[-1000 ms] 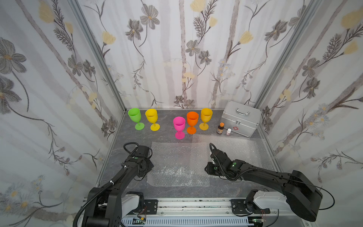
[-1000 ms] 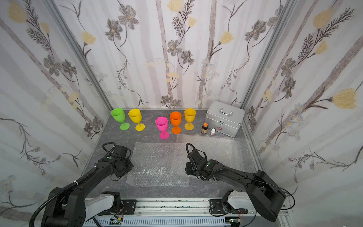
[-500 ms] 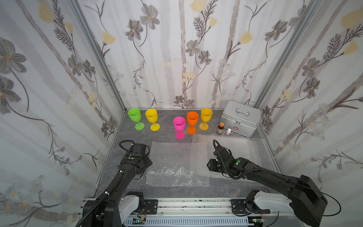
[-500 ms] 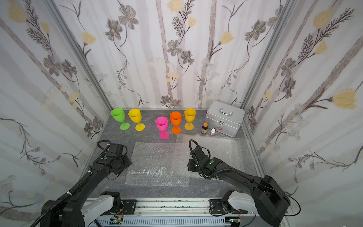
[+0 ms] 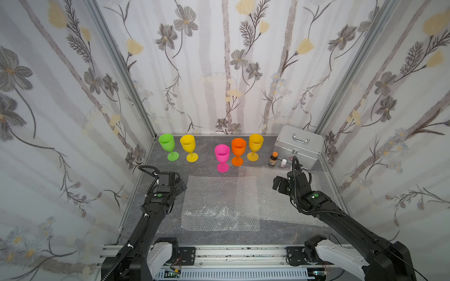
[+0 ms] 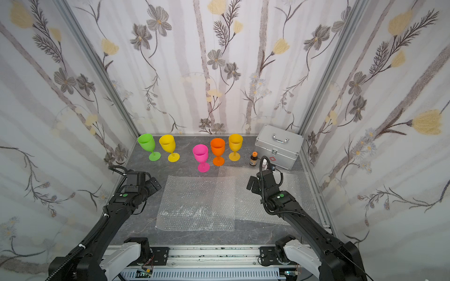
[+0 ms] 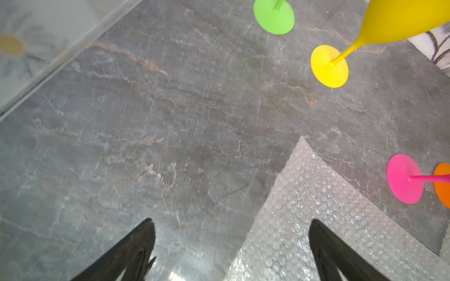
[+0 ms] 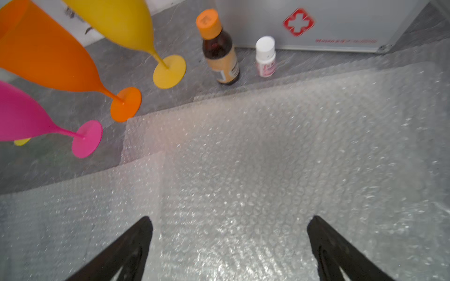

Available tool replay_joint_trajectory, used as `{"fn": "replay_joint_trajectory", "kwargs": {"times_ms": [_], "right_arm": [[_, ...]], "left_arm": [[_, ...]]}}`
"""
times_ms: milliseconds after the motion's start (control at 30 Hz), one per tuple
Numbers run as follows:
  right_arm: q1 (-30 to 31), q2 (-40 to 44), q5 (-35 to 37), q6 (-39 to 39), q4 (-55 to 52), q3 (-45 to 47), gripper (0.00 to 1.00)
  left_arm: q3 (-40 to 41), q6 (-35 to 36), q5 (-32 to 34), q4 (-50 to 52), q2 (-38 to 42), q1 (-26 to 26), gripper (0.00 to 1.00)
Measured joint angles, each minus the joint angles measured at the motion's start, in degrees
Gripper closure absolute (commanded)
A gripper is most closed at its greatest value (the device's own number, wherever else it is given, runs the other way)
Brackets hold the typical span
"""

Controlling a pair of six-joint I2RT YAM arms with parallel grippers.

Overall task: Unpack wine glasses from bubble wrap
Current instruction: Reset both arms

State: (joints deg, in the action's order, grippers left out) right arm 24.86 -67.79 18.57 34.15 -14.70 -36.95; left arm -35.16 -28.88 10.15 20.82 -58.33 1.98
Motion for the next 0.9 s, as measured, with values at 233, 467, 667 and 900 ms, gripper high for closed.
{"fn": "replay_joint_trajectory", "kwargs": {"times_ms": [233,467,667,900], "right_arm": [[-5.97,1.6,7.76,-8.28,14.78,5.05,0.0],[-8.04,1.7,11.89,-21.88,37.16,16.0,0.0],[-10.71,-1.4,11.74,-32.3,62.34,27.1,0.0],[-16.87,-7.58,7.58,-33.31,80.7,31.06,0.0]], "left_arm": [[8.0,8.28,3.19,-19.67,-0.63,0.0,0.0],[14.78,15.56,2.01,-37.83,-3.37,0.0,0.0],[20.06,18.64,1.55,-53.44,-9.79,0.0,0.0],[20.48,23.04,0.66,-65.77,-16.76,0.0,0.0]]}}
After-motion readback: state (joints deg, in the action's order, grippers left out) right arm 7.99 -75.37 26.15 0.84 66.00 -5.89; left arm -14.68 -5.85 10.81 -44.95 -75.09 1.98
